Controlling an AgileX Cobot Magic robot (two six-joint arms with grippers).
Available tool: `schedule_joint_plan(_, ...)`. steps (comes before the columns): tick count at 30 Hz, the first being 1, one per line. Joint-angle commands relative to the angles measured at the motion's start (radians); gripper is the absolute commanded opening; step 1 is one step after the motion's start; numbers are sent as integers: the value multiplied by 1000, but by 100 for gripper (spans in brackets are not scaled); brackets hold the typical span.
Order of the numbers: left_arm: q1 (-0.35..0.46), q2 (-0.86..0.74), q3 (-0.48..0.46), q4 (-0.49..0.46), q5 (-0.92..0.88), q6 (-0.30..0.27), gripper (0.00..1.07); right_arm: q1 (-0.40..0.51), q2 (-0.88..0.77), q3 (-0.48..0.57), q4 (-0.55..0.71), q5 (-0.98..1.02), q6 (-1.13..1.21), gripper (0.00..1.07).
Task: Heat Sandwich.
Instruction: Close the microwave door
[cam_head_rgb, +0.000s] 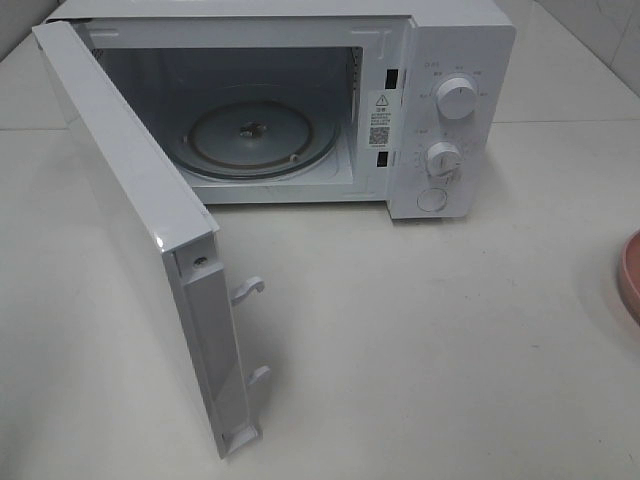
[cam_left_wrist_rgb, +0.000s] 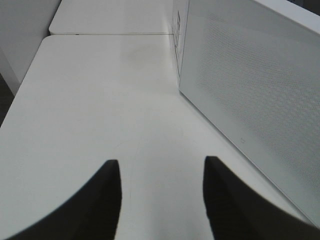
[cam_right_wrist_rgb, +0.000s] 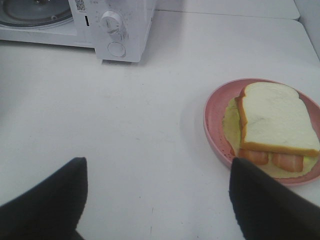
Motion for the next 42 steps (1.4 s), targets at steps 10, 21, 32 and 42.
schedule_joint_plan(10,1,249,-4,-5,-270,7,0,-8,-26,1,-4,-8,-3,76)
schedule_joint_plan(21,1,382,166,-9,-739,70,0,-8,-26,1,-4,-8,-3,76)
schedule_joint_plan(32,1,568,314,2,-1191,69,0,-8,-26,1,-4,-8,-3,76)
schedule_joint_plan(42,-11,849,317,301,-1458,-116,0,-8,-26,1,-4,-8,-3,76)
